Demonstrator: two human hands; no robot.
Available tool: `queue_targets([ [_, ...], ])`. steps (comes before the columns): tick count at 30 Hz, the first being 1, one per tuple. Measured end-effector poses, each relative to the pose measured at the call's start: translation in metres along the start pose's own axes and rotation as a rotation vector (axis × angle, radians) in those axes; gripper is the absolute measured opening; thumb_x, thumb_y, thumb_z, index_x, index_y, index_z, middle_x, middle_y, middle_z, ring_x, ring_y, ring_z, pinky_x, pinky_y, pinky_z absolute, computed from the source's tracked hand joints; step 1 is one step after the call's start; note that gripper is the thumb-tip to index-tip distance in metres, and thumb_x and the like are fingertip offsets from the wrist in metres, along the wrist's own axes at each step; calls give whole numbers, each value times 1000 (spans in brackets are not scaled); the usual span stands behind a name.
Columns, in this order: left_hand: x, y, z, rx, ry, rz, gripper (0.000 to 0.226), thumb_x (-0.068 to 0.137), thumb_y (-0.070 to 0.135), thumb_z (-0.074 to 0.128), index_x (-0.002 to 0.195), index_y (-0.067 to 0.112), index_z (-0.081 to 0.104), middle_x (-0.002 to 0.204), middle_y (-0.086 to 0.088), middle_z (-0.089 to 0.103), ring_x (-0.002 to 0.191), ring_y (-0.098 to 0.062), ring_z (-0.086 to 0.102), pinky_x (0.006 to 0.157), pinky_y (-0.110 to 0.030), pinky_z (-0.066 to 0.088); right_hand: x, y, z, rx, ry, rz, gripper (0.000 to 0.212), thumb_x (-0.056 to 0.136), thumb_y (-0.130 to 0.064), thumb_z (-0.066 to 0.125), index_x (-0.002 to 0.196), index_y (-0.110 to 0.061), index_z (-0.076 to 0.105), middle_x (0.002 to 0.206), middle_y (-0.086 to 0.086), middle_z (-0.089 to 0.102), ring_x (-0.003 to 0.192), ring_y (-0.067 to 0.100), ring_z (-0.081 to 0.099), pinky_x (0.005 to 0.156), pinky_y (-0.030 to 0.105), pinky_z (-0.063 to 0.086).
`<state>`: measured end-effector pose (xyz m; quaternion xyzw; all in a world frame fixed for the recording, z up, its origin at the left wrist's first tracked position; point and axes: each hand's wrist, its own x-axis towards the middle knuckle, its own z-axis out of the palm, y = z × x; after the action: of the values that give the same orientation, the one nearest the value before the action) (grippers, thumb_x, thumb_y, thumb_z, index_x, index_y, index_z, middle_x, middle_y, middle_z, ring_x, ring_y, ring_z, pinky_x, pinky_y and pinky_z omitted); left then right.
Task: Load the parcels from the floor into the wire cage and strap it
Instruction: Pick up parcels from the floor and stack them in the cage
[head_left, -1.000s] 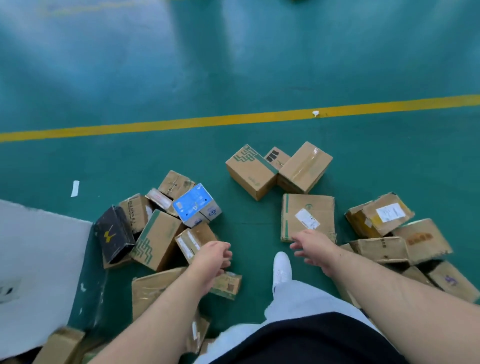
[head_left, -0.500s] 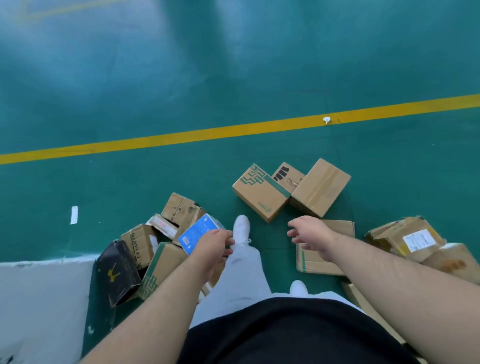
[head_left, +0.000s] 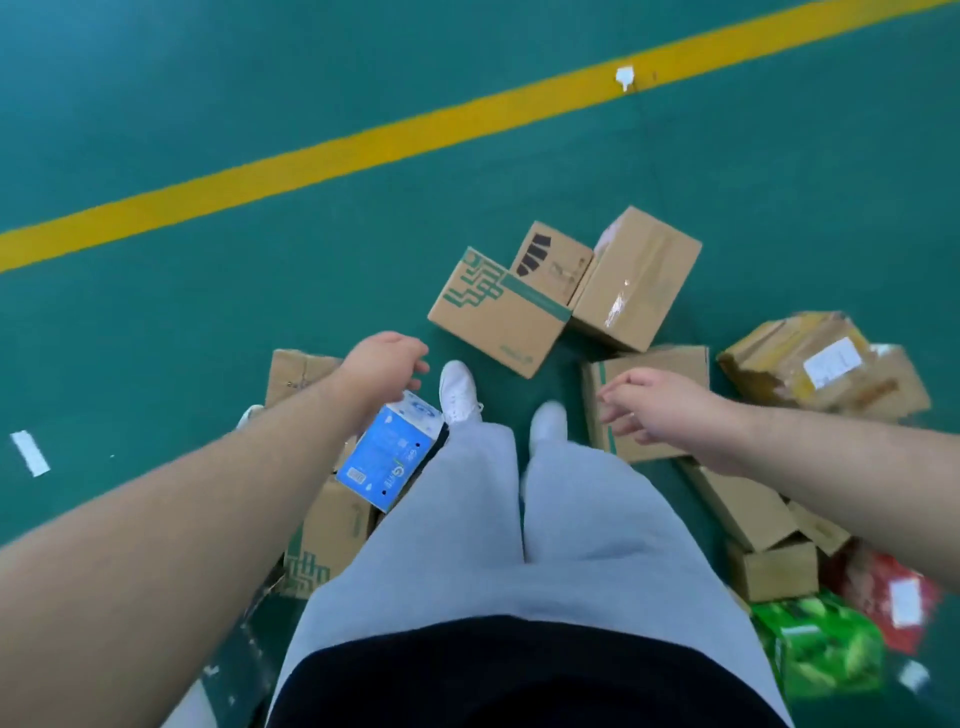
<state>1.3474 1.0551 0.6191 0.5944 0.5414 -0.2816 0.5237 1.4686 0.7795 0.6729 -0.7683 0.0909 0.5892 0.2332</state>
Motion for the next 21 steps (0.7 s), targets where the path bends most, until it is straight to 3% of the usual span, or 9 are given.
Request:
queue_targets([
  [6,130,13,24,167,-47,-86,23,102,26,51,118,14,60,118,-6,70,105,-27,66,77,-32,48,154,2,47,111,-16,90,26,103,-29,46,117,-14,62,115,5,69,99,19,67,85,34,52],
  [10,231,1,54,370,29,-69,20,100,26,51,116,18,61,97,1,61,97,-24,57,83,-32,44,269,21,71,65,19,175,32,99,-20,46,122,-3,61,126,21,66,111,38,65,93,45,52],
  [14,333,-23,92,423,80,-92,41,99,27,56,139,18,51,115,-2,57,101,-23,54,84,-28,40,378,42,87,29,18,178,35,100,-17,46,120,6,62,127,29,63,111,46,61,94,47,51],
  [17,407,-48,111,459,97,-127,63,98,22,58,156,16,33,142,-10,51,125,-31,55,104,-38,47,447,76,97,62,11,255,38,100,-17,46,124,8,60,127,30,62,92,32,51,97,48,51],
  [19,443,-57,120,421,107,-156,65,97,17,53,158,19,29,145,-6,49,126,-30,54,108,-44,48,476,98,100,161,-20,351,38,101,-16,45,132,3,56,122,25,61,97,26,49,104,46,49],
  [21,468,-63,132,344,77,-185,57,98,12,49,153,21,36,138,0,50,120,-25,52,104,-44,49,498,116,103,317,-38,421,36,99,-14,50,134,-6,54,126,12,58,110,24,54,100,40,53],
])
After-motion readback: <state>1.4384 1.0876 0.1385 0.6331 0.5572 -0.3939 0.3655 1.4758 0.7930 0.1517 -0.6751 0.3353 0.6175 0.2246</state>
